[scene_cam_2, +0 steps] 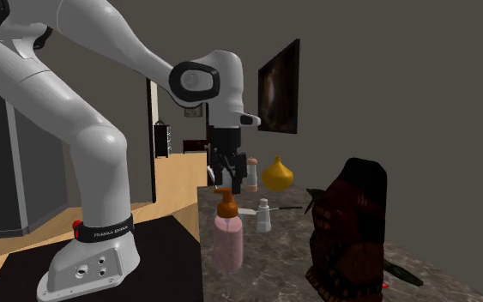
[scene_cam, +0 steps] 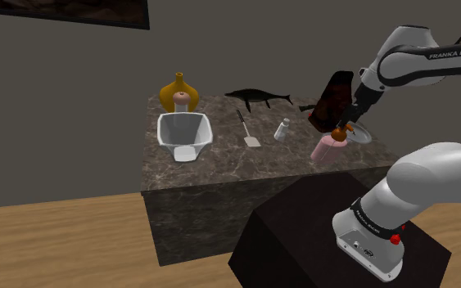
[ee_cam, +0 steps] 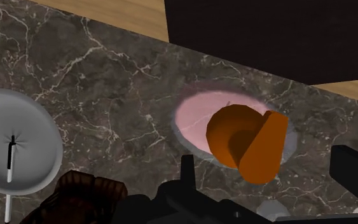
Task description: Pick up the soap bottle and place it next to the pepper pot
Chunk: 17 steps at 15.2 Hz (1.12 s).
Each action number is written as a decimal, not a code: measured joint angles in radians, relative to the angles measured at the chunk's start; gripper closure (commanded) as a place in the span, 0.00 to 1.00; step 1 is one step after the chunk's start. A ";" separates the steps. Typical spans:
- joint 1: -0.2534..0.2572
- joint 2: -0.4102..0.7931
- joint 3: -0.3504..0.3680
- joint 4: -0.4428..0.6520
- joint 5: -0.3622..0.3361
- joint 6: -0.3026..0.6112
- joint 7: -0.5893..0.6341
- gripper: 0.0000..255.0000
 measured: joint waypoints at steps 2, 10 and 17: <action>-0.002 0.019 -0.011 -0.021 -0.010 0.039 0.000 0.00; -0.003 0.032 -0.018 -0.030 -0.015 0.063 0.000 1.00; -0.002 0.032 -0.018 -0.030 -0.014 0.063 0.000 1.00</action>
